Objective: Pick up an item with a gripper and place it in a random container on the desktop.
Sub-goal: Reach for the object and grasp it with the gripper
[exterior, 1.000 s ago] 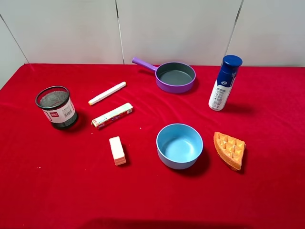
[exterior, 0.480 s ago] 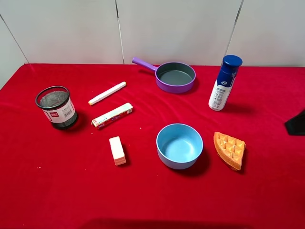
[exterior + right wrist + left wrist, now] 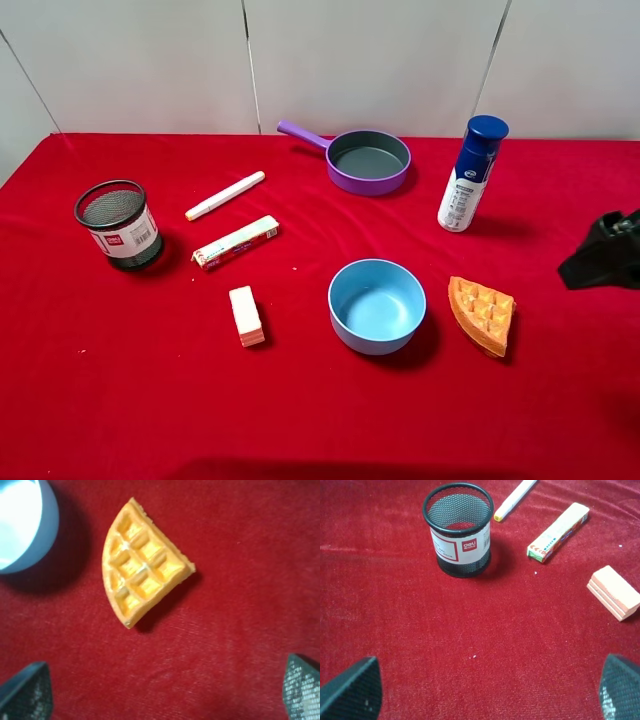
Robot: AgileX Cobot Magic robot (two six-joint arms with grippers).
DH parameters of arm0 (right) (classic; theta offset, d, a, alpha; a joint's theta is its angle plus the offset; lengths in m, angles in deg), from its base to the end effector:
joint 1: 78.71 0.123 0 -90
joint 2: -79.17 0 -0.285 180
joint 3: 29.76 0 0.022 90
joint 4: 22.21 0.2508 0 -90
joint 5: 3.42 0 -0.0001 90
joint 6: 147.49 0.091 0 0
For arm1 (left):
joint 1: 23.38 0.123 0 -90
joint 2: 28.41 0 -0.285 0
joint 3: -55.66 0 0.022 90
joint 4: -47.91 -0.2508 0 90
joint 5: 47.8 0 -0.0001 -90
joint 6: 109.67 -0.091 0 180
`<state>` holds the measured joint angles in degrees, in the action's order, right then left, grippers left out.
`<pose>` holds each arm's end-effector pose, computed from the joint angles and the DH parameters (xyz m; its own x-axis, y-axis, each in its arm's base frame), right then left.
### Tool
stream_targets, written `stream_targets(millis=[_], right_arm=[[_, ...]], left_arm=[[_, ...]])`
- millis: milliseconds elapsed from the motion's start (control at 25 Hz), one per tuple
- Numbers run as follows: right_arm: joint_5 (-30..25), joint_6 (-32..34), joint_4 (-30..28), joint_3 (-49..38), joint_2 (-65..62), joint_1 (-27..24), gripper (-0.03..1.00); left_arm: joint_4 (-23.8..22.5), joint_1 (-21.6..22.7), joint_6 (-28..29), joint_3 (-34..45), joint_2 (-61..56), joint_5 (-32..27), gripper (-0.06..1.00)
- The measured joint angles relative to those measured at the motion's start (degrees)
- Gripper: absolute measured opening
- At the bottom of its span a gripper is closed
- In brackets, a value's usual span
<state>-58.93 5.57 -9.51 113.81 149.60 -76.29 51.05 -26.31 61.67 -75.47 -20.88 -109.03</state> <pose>0.1781 0.0240 0.2549 -0.8602 -0.3676 -0.3535 -0.4119 0.9095 0.0564 -0.0055 -0.0041 0.2753 -0.4474 0.1473 -0.8821 0.1504 0.9847 0.0882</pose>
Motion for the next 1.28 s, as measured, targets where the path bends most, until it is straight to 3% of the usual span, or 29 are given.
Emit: stream_targets(millis=[800, 1280], right_arm=[[7.0, -4.1, 4.4, 0.0, 11.5, 0.2, 0.69], [12.4, -1.1, -0.4, 0.0, 18.2, 12.1, 0.69]], left_arm=[[0.0, 0.0, 0.0, 0.0, 0.0, 0.0, 0.85], [0.0, 0.0, 0.0, 0.0, 0.0, 0.0, 0.85]])
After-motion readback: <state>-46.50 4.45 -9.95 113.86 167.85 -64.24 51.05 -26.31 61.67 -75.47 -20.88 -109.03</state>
